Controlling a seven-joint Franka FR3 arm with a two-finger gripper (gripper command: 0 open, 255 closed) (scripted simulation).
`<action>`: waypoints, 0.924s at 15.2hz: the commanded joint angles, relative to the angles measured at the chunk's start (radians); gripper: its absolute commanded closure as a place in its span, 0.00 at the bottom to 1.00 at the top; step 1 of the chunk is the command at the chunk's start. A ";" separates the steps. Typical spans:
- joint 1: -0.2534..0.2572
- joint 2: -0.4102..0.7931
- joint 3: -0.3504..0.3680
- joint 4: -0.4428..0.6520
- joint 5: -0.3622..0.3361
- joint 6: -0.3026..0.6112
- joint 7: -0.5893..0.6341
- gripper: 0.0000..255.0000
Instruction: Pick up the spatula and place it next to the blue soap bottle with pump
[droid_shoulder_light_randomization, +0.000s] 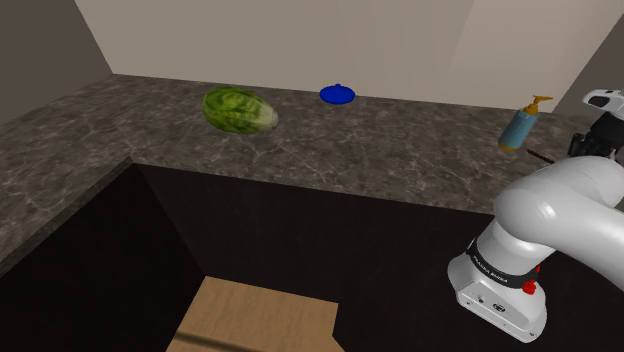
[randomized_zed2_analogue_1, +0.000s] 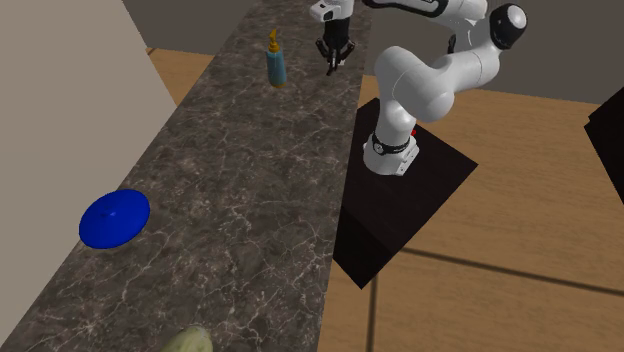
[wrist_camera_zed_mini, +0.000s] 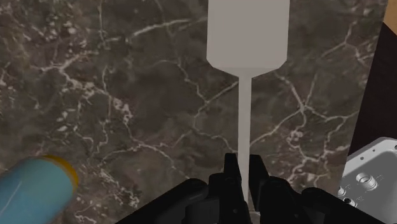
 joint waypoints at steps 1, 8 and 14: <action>-0.017 -0.012 -0.032 -0.019 -0.030 0.010 -0.006 1.00; -0.043 -0.027 -0.097 -0.051 -0.090 0.030 -0.015 1.00; -0.043 -0.027 -0.096 -0.051 -0.090 0.030 -0.015 0.00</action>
